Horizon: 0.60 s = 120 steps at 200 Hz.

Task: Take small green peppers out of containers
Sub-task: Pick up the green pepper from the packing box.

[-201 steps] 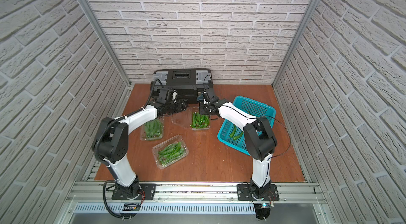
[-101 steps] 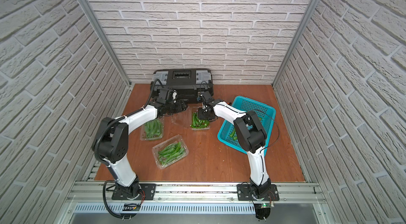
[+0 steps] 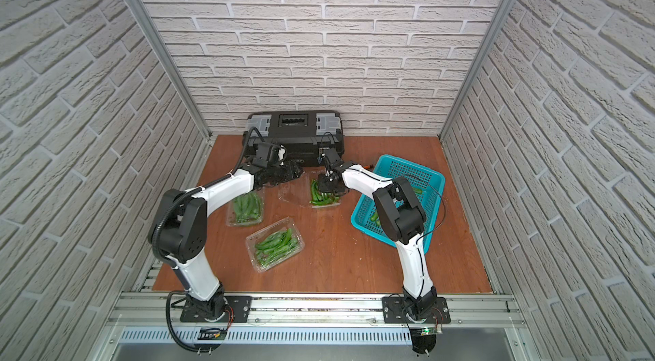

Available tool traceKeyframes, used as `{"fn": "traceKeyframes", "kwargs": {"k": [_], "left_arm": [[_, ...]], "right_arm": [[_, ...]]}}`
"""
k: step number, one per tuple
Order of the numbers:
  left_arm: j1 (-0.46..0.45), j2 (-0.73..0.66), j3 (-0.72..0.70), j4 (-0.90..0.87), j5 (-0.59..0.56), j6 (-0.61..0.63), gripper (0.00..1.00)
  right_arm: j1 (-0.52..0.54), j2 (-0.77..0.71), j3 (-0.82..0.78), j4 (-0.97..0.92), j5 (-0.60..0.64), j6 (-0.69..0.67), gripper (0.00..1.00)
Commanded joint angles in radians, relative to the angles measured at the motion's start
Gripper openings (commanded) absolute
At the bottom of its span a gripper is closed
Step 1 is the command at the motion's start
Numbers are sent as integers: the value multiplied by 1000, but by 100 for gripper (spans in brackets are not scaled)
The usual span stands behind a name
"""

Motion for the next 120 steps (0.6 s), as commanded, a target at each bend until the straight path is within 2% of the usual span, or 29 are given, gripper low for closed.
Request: {"fn": "traceKeyframes", "kwargs": {"k": [1,52,90,120], "left_arm": [[-8,-11,16,5,-6,4,73],[-7,5,30,5,3,4,73],[-8,12,30,5,9,4,73],[-8,11,29,5,9,4,73]], "right_arm": [[2,-92,-45,62,15,-2,6],[-1,-244,-126,172,2,24,5],[-5,-275,-133,215,-36,34,5],[-11,-324,-195,322,-42,62,5]]}}
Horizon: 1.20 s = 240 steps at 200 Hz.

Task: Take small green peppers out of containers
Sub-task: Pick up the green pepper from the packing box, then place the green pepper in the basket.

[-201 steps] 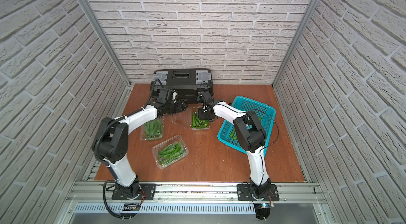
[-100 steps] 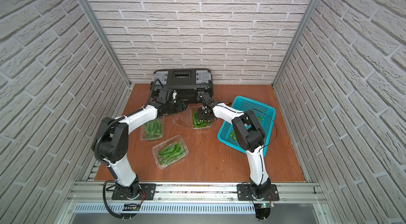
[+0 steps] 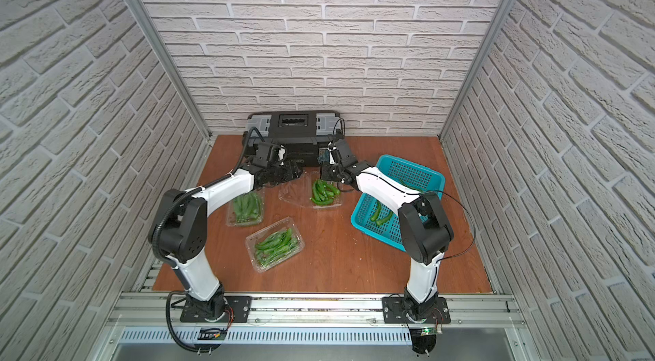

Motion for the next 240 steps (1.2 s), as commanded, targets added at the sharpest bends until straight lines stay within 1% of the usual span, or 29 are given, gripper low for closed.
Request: {"fn": "traceKeyframes", "kwargs": {"k": [1,19,30,41,53,66,80,90,99,121,130,144,154,168,178,196,203,211,217,240], "left_arm": [[-8,7,19,11,6,4,73],[-8,5,16,12,6,3,73],[-8,7,15,12,8,4,73],[-8,9,17,12,10,9,73],[-8,10,18,11,10,11,73],[-8,13,22,9,13,15,73],[-8,18,25,6,17,17,73],[-8,20,25,9,18,20,73],[-7,21,28,8,18,20,73],[-6,26,29,13,22,23,73],[-6,28,29,13,23,22,73],[-6,30,29,16,24,22,73],[-7,31,29,17,24,23,73],[-7,33,28,18,26,20,73],[-6,33,28,18,26,20,73],[-6,34,28,18,25,19,73],[-7,34,29,17,26,19,73],[-6,34,31,17,26,19,73],[-6,34,31,14,26,18,73],[-6,32,28,14,23,17,73]], "right_arm": [[-8,-58,-55,112,-12,33,5],[-11,-113,-102,160,52,49,5],[-13,-159,-136,177,130,47,5],[-12,-209,-165,175,229,43,5],[-14,-263,-198,153,377,47,5],[-21,-316,-225,95,548,79,4],[-41,-353,-243,-6,718,149,4],[-64,-365,-253,-96,795,211,3],[-90,-370,-268,-159,834,269,3],[-155,-373,-326,-250,827,381,2],[-169,-372,-347,-265,818,407,4],[-172,-359,-350,-272,804,397,14],[-171,-341,-329,-273,769,354,24],[-146,-315,-286,-262,742,267,32],[-108,-305,-262,-225,751,185,35],[-28,-291,-227,-137,782,34,37],[-6,-280,-214,-111,772,-11,37],[10,-267,-196,-83,738,-59,37],[16,-255,-186,-63,687,-88,37],[20,-172,-121,-41,408,-150,36]]}}
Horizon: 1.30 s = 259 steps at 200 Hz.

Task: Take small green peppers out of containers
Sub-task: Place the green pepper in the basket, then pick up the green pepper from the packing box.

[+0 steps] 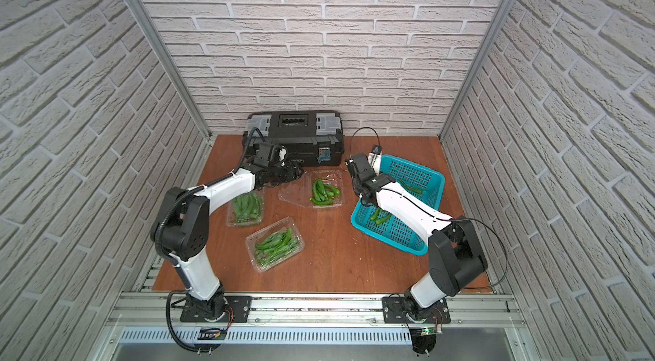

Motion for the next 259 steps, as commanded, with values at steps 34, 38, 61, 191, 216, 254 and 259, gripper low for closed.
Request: {"fn": "traceKeyframes", "kwargs": {"k": [34,38,61,191,216,254,259], "left_arm": [[-6,13,29,4,8,15,74],[-5,13,30,4,8,14,73],[-6,10,31,-3,8,17,74],[-5,-5,19,-10,0,17,73],[-5,-4,19,-11,0,17,73],[-6,3,27,-14,2,18,73],[-6,4,26,-13,2,19,73]], "right_arm": [[-1,251,192,1,-556,-163,35],[-1,266,198,0,-572,-161,34],[-2,343,219,7,-603,-163,32],[-1,519,281,48,-649,-151,13],[-2,479,255,73,-640,-146,4],[-3,361,196,124,-646,-120,2],[-3,347,188,127,-643,-115,2]]}}
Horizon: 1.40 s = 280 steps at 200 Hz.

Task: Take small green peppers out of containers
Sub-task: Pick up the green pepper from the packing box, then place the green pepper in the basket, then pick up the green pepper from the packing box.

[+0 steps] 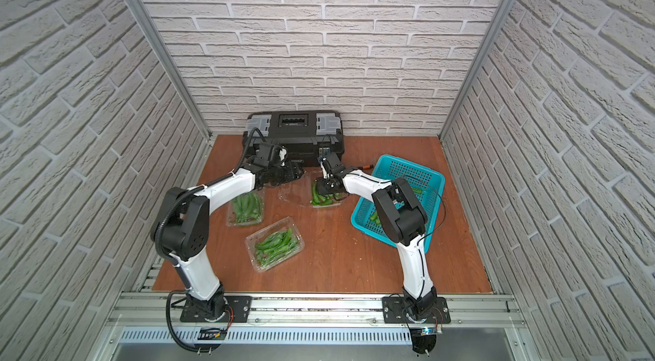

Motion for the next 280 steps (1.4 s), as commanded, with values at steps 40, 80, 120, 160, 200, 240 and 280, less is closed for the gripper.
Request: {"fn": "traceKeyframes", "kwargs": {"k": [40,80,120,160,200,240,280], "left_arm": [[-6,7,24,-5,1,19,73],[-6,5,23,-3,0,20,73],[-5,12,22,3,6,23,74],[-6,17,25,5,9,23,73],[-5,21,25,3,11,24,73],[-5,21,25,4,11,20,73],[-5,17,29,-5,9,21,73]], "right_arm": [[-8,-264,-103,112,38,58,2],[-51,-452,-238,133,381,198,2],[-158,-546,-318,-100,715,469,2],[-220,-543,-364,-232,758,584,31],[-151,-528,-301,-93,705,282,39],[-117,-402,-178,26,195,-27,38],[-89,-158,63,-188,-85,-133,52]]}}
